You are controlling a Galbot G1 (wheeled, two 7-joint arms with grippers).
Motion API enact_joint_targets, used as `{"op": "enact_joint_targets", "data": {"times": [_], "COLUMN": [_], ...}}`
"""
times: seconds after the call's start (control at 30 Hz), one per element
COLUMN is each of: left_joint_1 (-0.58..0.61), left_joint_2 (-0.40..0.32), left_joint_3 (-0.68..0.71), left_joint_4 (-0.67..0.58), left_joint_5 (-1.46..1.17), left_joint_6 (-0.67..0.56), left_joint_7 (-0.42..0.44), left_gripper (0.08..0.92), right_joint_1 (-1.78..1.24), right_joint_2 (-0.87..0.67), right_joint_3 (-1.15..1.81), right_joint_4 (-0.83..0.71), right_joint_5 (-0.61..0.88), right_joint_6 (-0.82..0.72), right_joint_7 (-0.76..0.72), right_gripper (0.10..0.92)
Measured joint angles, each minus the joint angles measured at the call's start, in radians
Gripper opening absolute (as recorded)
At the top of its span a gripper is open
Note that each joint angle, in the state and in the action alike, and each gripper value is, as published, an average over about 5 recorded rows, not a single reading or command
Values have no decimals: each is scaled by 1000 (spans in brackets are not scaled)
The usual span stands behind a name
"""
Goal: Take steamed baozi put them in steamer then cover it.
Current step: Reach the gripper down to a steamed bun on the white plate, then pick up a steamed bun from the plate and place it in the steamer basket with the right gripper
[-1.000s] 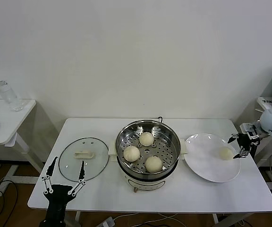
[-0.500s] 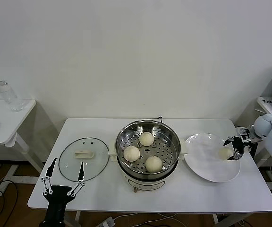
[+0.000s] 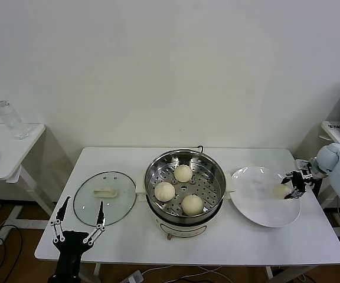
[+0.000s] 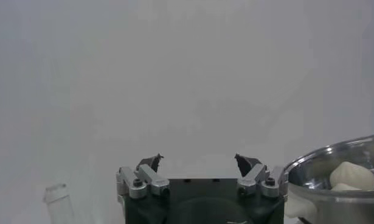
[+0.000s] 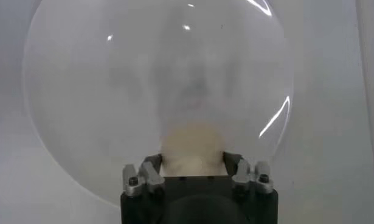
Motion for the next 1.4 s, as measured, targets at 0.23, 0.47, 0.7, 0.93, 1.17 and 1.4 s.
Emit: {"op": "enact_joint_targets", "data": {"times": [0.23, 0.47, 0.7, 0.93, 1.17, 1.4], "left_joint_1": [-7, -14, -21, -39, -45, -47], "left_joint_2": [3, 7, 9, 10, 10, 7], "left_joint_3": [0, 0, 1, 8, 3, -4], "left_joint_4": [-3, 3, 13, 23, 16, 13], "left_joint_5": [1, 10, 16, 18, 18, 17], "left_joint_6": [6, 5, 2, 8, 13, 14], "left_joint_7": [0, 1, 1, 2, 2, 1], "left_gripper": [823, 823, 823, 823, 823, 823], "right_joint_1": [75, 273, 512, 669, 726, 730], "right_joint_2": [-31, -28, 8, 56, 106, 146], "right_joint_3": [-69, -238, -453, -620, -726, -784], "right_joint_4": [90, 238, 432, 633, 769, 825], "right_joint_5": [52, 192, 388, 528, 579, 569], "right_joint_6": [-32, -84, -171, -258, -325, -361], "right_joint_7": [-53, -148, -190, -175, -131, -92], "right_gripper": [654, 669, 670, 670, 662, 662]}}
